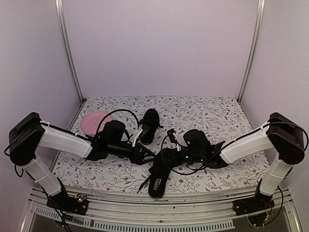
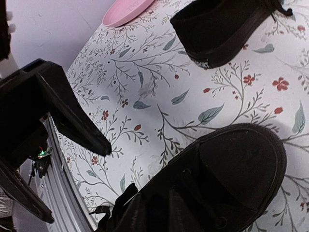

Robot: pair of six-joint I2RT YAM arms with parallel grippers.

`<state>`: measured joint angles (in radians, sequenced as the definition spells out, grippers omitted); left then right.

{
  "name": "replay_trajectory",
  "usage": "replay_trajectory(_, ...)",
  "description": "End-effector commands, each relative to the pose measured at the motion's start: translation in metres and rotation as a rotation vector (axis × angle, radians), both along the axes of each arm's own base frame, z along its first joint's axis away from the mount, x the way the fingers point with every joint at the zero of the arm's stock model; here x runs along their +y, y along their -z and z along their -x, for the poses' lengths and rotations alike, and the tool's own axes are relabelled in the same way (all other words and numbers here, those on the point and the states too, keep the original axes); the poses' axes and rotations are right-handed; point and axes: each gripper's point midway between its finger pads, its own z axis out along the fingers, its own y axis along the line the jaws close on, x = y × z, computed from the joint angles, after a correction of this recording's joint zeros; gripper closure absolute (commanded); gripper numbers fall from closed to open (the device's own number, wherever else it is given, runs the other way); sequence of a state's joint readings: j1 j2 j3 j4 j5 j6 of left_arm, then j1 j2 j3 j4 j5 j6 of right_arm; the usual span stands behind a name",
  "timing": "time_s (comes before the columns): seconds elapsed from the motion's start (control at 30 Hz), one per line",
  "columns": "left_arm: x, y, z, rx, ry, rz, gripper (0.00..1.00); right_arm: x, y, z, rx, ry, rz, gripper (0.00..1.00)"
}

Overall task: Tie the shoes
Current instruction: Tie the loops with the shoelace on the shoe.

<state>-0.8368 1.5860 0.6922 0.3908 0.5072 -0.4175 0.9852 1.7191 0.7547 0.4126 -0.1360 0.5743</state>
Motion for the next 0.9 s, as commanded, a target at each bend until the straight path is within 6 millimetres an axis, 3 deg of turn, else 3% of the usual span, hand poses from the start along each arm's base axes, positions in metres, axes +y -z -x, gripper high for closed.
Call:
replay_trajectory(0.0, -0.016, 0.001, 0.015, -0.040, 0.160, 0.047, 0.42, -0.003, -0.021, -0.009, -0.040, 0.005, -0.057, 0.69)
replay_trajectory(0.1, -0.021, 0.005, 0.016, -0.033, 0.186, 0.044, 0.43, -0.018, -0.026, -0.005, -0.049, 0.014, -0.074, 0.55)
replay_trajectory(0.3, -0.031, 0.012, 0.020, -0.033, 0.231, 0.031, 0.41, -0.046, -0.021, 0.020, -0.070, -0.027, -0.107, 0.48)
replay_trajectory(0.47, -0.038, 0.017, 0.027, -0.030, 0.267, 0.021, 0.44, -0.038, -0.020, 0.041, -0.097, -0.171, -0.163, 0.51)
replay_trajectory(0.67, -0.042, 0.023, 0.026, -0.022, 0.269, 0.005, 0.57, -0.024, -0.014, 0.041, -0.117, -0.233, -0.169, 0.61)
replay_trajectory(0.87, -0.043, 0.023, 0.025, -0.022, 0.259, 0.002, 0.60, -0.015, -0.006, 0.041, -0.111, -0.270, -0.164, 0.66)
